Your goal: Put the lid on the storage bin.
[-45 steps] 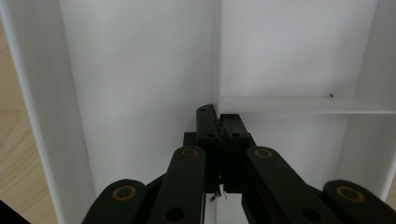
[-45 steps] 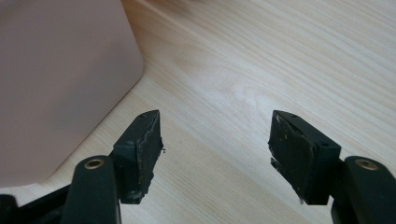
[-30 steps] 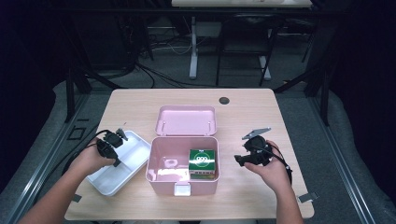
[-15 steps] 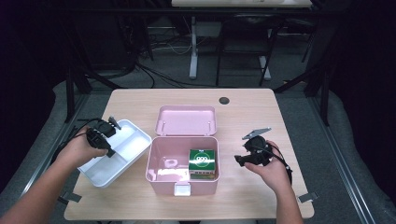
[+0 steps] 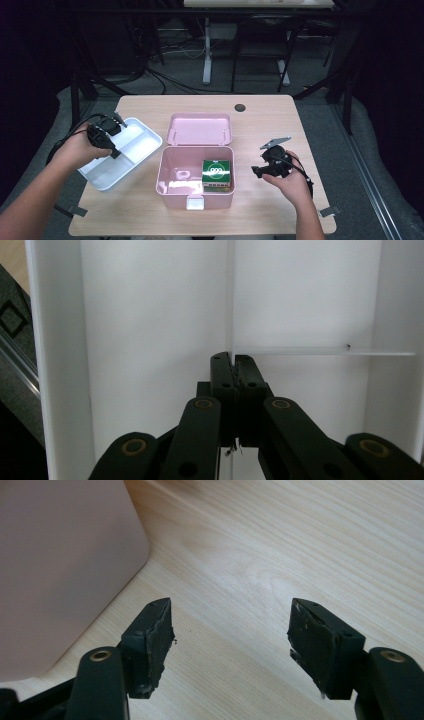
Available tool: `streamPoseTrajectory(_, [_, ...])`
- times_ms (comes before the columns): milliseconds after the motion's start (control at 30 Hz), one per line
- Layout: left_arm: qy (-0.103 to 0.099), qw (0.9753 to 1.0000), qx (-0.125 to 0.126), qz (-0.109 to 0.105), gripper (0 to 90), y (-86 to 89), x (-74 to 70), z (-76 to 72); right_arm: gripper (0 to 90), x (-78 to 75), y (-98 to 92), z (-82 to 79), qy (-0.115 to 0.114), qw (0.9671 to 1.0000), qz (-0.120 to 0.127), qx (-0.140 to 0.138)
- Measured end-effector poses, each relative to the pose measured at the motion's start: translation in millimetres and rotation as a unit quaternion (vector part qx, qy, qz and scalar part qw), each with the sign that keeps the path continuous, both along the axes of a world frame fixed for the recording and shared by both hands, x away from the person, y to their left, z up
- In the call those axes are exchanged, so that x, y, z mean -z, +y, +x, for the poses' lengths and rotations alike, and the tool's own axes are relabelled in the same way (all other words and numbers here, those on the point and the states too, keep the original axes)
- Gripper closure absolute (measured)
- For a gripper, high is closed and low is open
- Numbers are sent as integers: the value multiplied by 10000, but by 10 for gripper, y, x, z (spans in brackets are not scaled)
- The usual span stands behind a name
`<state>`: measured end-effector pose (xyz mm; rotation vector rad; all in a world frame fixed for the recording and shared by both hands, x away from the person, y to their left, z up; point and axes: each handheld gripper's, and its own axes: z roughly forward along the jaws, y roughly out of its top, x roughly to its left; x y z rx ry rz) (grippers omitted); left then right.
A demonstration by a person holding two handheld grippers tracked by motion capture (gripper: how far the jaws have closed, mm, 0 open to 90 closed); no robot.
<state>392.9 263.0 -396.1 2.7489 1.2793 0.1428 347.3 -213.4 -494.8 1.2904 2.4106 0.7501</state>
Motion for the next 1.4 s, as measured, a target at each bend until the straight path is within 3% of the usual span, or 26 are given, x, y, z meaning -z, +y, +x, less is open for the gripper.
streamPoseTrajectory(633, [-58, 9999, 133, 15, 889, -105, -248, 15, 339, 19, 20, 4, 29, 10000, -50, -7])
streamPoseTrajectory(833, [-183, 9991, 374, -36, 889, -164, -312, 14, 339, 30, 25, 9, 28, 10000, -66, -12])
streamPoseTrajectory(967, [-316, 9965, 773, 43, 889, -246, -336, 7, 339, 31, 19, 8, 29, 10000, -65, 0])
streamPoseTrajectory(1167, [-411, 9896, 1377, 90, 890, -408, -387, 4, 337, 41, 16, 13, 45, 10000, -78, 2])
streamPoseTrajectory(1400, [-377, 9859, 1626, 134, 897, -655, -459, -2, 337, 59, 18, 19, 66, 9999, -102, 5])
